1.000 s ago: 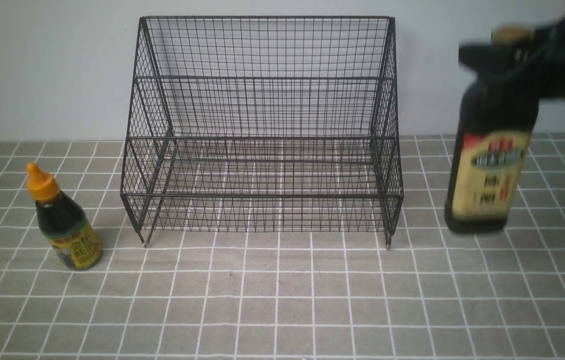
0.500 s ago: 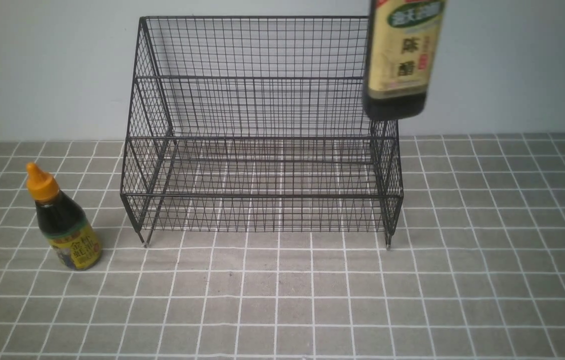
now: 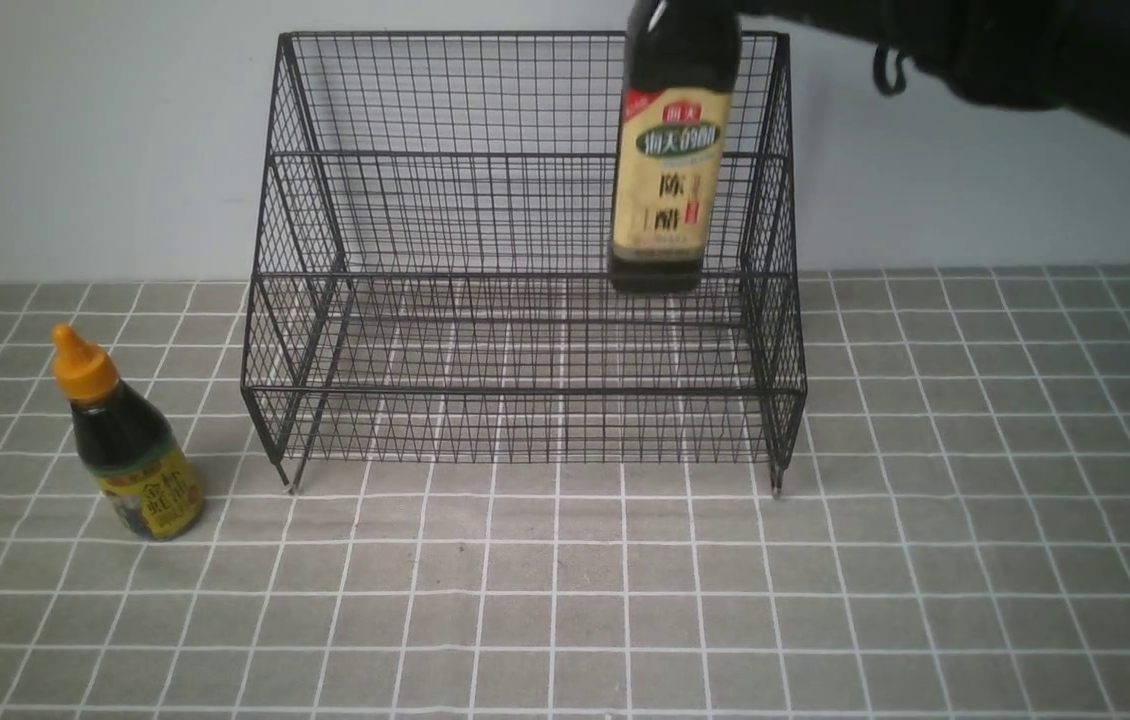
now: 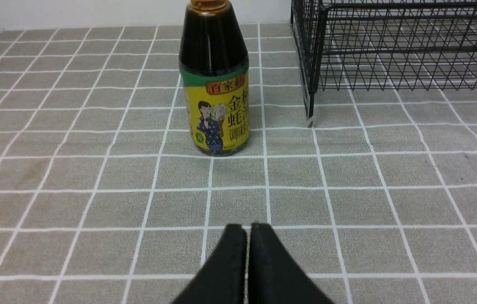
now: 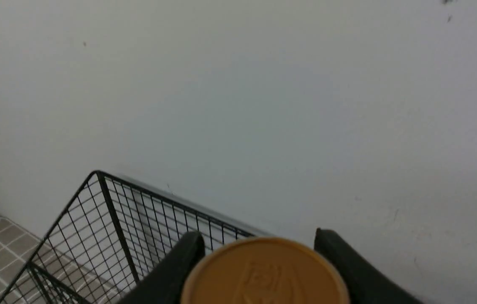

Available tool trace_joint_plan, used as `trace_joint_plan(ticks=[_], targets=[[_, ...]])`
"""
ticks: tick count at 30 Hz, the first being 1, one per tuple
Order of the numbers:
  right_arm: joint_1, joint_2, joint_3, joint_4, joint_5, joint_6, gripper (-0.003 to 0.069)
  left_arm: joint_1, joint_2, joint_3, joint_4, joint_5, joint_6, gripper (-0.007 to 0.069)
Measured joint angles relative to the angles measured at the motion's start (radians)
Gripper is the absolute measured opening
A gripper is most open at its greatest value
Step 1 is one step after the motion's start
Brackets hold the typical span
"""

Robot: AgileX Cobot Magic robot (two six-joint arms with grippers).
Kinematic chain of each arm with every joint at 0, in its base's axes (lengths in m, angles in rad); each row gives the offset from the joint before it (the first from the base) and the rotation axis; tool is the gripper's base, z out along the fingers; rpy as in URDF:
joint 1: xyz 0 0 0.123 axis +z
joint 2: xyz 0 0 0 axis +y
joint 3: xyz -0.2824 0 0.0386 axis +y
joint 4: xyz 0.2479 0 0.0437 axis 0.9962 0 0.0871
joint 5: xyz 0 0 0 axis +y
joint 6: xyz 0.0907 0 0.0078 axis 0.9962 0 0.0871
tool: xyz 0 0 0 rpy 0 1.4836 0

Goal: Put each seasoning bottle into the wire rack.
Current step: Use the right arm to put the condiment bottle back on the shelf

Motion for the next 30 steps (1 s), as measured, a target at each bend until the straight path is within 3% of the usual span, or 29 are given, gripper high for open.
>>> trace_joint_plan(ticks=[6,12,19,30], targets=[[0.000,0.028,0.000,-0.118,0.043,0.120,0.0311,0.000,0.000,0.000,0.000,0.000,0.000,-0.0007],[0.000,0.030,-0.003,-0.386,0.125,0.284,0.0311,0.000,0.000,0.000,0.000,0.000,0.000,-0.0007],[0.000,0.030,-0.004,-0.598,0.190,0.470,0.0329,0.000,0.000,0.000,0.000,0.000,0.000,-0.0007],[0.000,0.014,-0.016,-0.694,0.233,0.596,0.0377,0.000,0.000,0.000,0.000,0.000,0.000,-0.0007]])
